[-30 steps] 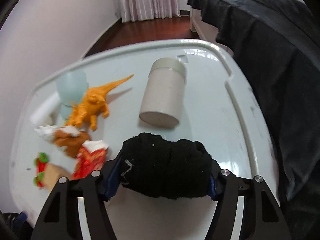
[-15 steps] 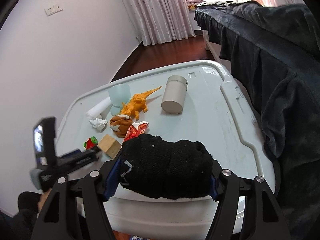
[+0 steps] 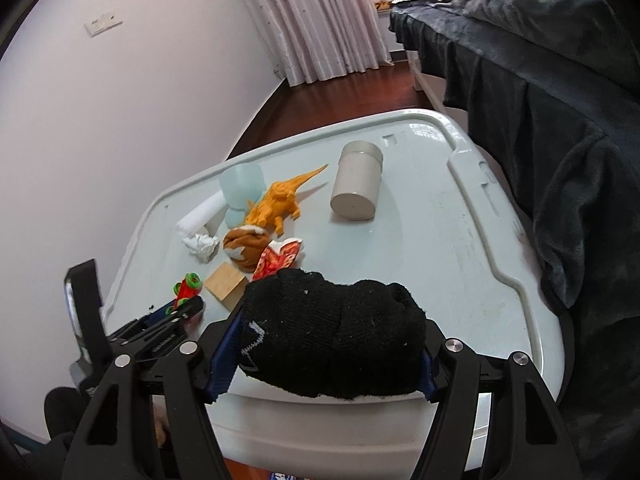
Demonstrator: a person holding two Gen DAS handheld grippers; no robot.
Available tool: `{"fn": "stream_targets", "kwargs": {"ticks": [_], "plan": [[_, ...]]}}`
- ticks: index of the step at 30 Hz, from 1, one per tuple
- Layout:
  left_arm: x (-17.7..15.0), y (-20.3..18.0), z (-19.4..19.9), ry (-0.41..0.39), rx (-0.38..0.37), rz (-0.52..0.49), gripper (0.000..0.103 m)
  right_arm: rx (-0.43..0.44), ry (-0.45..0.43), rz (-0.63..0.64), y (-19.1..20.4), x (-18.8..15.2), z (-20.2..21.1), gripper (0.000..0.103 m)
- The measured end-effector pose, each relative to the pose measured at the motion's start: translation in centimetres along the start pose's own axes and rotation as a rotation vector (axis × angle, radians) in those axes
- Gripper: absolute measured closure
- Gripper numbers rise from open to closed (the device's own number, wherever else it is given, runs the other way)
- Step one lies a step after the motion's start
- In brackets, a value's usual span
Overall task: Collect trash
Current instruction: 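Grasp the black sock with the right tool while the left tool grasps the red toy car, then release the sock and toy car into the orange bucket with both tools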
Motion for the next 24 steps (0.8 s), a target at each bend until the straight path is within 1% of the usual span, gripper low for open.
{"fn": "stream_targets", "kwargs": {"ticks": [2,6,10,13,15,18,23,24], "plan": [[0.0,-0.2,1.2,-0.015,-0.009,-0.023,0.064,-0.002,-0.011,0.021,0.5,0.0,0.2,0.035],[0.3,-0.9,5.0,-0.061,-0.034,-0.055,0.063,0.017,-0.023,0.039,1.6,-0.2,0.6,0.035],[-0.4,-2.6,9.6,-0.095,-0.041,-0.141,0.063,0.038,-0.037,0.055,3.0,-1.4,2.0,0.035],[-2.2,-3.6,12.7,-0.1,-0.035,-0.221,0.063,0.048,-0.035,0.059,3.8,-3.6,3.4,0.035],[-4.0,-4.2,14.3,-0.086,-0.032,-0.249,0.063,0.054,-0.023,0.053,4.1,-5.2,4.3,0.035],[-6.9,-4.4,15.5,-0.043,-0.035,-0.266,0.063,0.071,0.014,0.037,4.6,-8.5,5.7,0.035],[-11.9,-4.4,16.1,0.035,-0.055,-0.304,0.063,0.084,0.088,0.044,5.7,-14.5,7.5,0.034],[-13.2,-4.2,16.0,0.064,-0.061,-0.299,0.063,0.083,0.11,0.053,6.0,-16.0,7.8,0.034]]}}
Point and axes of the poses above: each gripper's, at about its wrist camera, not at the fingertips, and z roughly against the way its jaws point, y to its left, x to its top, the point moved 8 cm from there along -z, roughly the way its jaws point, and after that the axes turned 14 degrees about -x, right-handed, at the moved point
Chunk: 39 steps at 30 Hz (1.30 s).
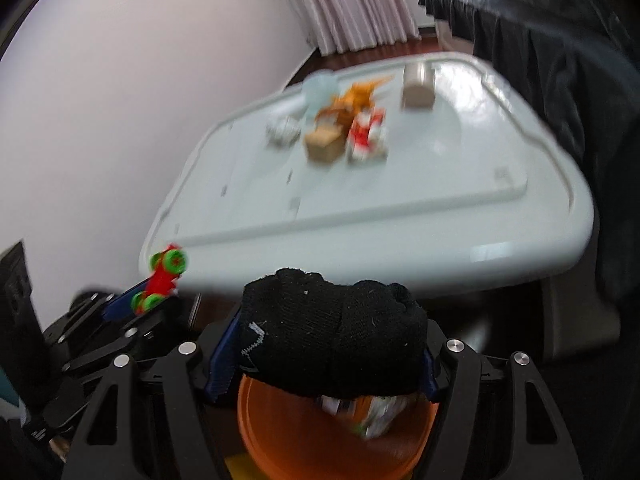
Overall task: Collect trash
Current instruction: 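Release the sock and toy car into the orange bucket with both tools, then grasp the red-white wrapper with the right tool while the left tool grasps the wooden block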
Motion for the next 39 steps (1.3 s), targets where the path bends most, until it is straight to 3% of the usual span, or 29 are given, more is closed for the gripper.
{"fn": "stream_targets", "kwargs": {"ticks": [7,11,19,23,24,27,28,39], "plan": [[-3.4,-0.8,-1.8,0.117,-0.084,0.042,0.063,-0.023,0.104,-0.01,0.1,-5.2,-0.7,0.034],[-4.6,-0.6,-3.1,0.18,-0.107,0.077,0.063,-0.046,0.119,0.007,0.1,-5.7,-0.9,0.034],[-5.5,0.1,-4.0,0.227,-0.106,0.116,0.063,-0.051,0.171,0.01,-0.2,-6.1,-2.2,0.033],[-5.8,0.3,-4.2,0.244,-0.101,0.125,0.063,-0.056,0.191,0.009,-0.3,-6.4,-2.5,0.026],[-5.9,0.5,-4.2,0.249,-0.092,0.129,0.06,-0.056,0.197,0.007,-0.4,-6.5,-2.6,0.023],[-5.8,0.7,-4.1,0.253,-0.068,0.128,0.036,-0.058,0.187,-0.008,-0.6,-6.3,-2.5,0.021],[-5.7,0.7,-4.0,0.246,-0.065,0.126,0.034,-0.059,0.182,-0.016,-0.8,-6.1,-2.3,0.021],[-4.9,0.9,-3.4,0.219,-0.061,0.126,0.033,-0.053,0.154,-0.038,-1.4,-4.0,-1.8,0.02]]}}
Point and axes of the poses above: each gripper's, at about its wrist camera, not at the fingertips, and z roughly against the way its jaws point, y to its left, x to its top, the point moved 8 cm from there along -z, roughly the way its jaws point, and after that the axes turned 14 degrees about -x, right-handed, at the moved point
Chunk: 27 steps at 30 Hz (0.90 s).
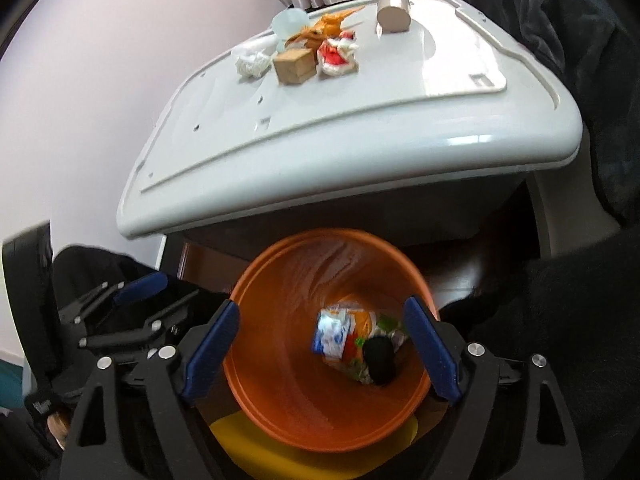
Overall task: Collect trash
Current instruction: 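Grasp the red-white wrapper with the right tool while the left tool grasps the wooden block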
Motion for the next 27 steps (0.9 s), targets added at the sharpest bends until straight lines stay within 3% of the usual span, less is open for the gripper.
{"fn": "stream_targets", "kwargs": {"ticks": [5,10,13,19,27], "plan": [[2.0,0.7,0.8,-0.05,-0.01,0.002,0.033,-0.037,-0.1,0.064,0.0,7.4,0.1,0.016],[5.0,1.6,1.7,-0.141,0.089,-0.042,0.029,-0.115,-0.146,0.101,-0.2,16.3,-3.1,0.016],[5.7,2.3,1.8,-0.167,0.113,-0.042,0.028,-0.143,-0.146,0.103,0.1,19.8,-5.2,0.016],[5.1,2.9,1.0,-0.149,0.109,-0.044,0.028,-0.19,-0.159,0.201,1.8,21.3,-7.1,0.016],[5.1,3.0,0.8,-0.156,0.083,-0.036,0.028,-0.262,-0.138,0.218,1.9,22.7,-10.7,0.018]]}}
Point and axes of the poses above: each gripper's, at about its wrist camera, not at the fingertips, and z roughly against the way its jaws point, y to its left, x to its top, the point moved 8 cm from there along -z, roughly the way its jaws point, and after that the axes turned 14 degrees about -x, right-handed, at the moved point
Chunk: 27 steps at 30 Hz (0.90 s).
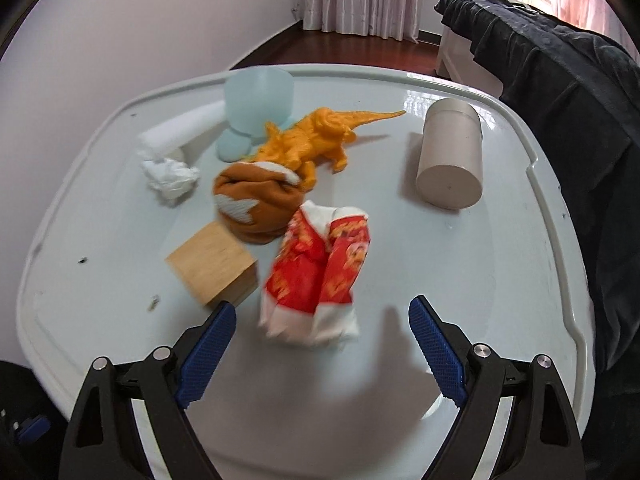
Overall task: Collect trash
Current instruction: 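Grasp the red-white wrapper with the right tool while the left tool grasps the wooden block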
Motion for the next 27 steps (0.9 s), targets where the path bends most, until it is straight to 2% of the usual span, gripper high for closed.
{"fn": "stream_targets", "kwargs": {"ticks": [2,3,4,5,7,8,13,17,22,24,27], "plan": [[0.0,0.2,-0.1,0.004,-0.003,0.009,0.028,-0.02,0.0,0.008,0.2,0.3,-1.0,0.022],[0.0,0.3,-0.2,0.008,-0.004,0.016,0.028,-0.027,0.001,0.013,0.3,0.4,-1.3,0.029],[-0.1,0.4,-0.3,0.013,-0.005,0.022,0.028,-0.035,-0.011,0.018,0.5,0.5,-1.6,0.029],[-0.1,0.4,-0.3,0.014,-0.005,0.025,0.028,-0.039,-0.03,0.019,0.6,0.5,-1.4,0.038],[-0.2,0.5,-0.3,0.014,0.0,0.029,0.028,-0.031,-0.047,0.025,0.9,0.6,-1.1,0.063],[-0.1,0.6,-0.3,0.013,0.003,0.029,0.028,-0.023,-0.044,0.024,1.1,0.6,-1.0,0.069],[0.1,0.4,-0.1,0.004,0.009,0.021,0.028,0.045,0.01,-0.045,-0.2,-0.9,0.2,0.071],[1.3,-0.4,-0.2,0.004,0.008,0.008,0.028,0.142,-0.001,-0.154,-3.0,-2.8,4.4,0.071],[6.7,-2.4,-2.4,-0.043,-0.04,-0.013,0.028,0.111,-0.116,-0.221,-7.4,-4.7,9.5,0.07],[9.0,-3.0,-4.3,-0.04,-0.035,-0.03,0.028,0.076,-0.159,-0.244,-9.0,-5.1,10.0,0.07],[12.3,-3.8,-7.4,-0.018,-0.048,-0.048,0.028,0.081,-0.157,-0.293,-10.5,-5.7,9.1,0.07]]}}
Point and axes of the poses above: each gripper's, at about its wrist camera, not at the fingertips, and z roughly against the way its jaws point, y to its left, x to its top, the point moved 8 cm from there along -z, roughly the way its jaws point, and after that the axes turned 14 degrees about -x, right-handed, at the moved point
